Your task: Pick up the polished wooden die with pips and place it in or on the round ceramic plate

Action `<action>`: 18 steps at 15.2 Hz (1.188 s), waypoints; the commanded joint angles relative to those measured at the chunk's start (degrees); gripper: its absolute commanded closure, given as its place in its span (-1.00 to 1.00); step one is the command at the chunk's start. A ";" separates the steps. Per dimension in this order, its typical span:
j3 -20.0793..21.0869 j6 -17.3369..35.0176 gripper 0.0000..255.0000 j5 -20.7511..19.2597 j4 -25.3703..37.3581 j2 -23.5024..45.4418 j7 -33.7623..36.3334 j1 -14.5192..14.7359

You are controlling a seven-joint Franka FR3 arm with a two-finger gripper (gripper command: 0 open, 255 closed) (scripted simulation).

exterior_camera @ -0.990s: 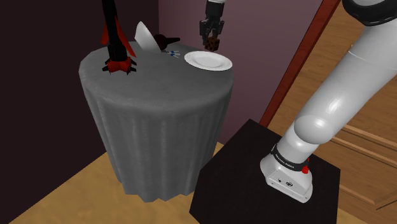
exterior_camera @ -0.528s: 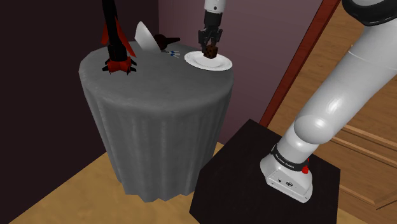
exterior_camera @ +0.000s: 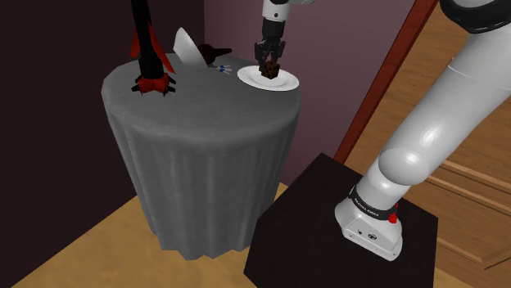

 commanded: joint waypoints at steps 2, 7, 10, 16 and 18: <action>0.00 0.01 -1.00 0.00 0.00 0.00 0.00 0.00; 0.00 0.01 -1.00 0.00 0.00 0.00 0.00 0.00; 0.06 -5.73 -1.00 0.02 5.47 -0.27 -0.01 0.05; 0.08 -7.25 -1.00 0.03 7.05 -0.22 -0.02 0.07; 0.08 -7.25 -1.00 0.03 7.05 -0.22 -0.02 0.07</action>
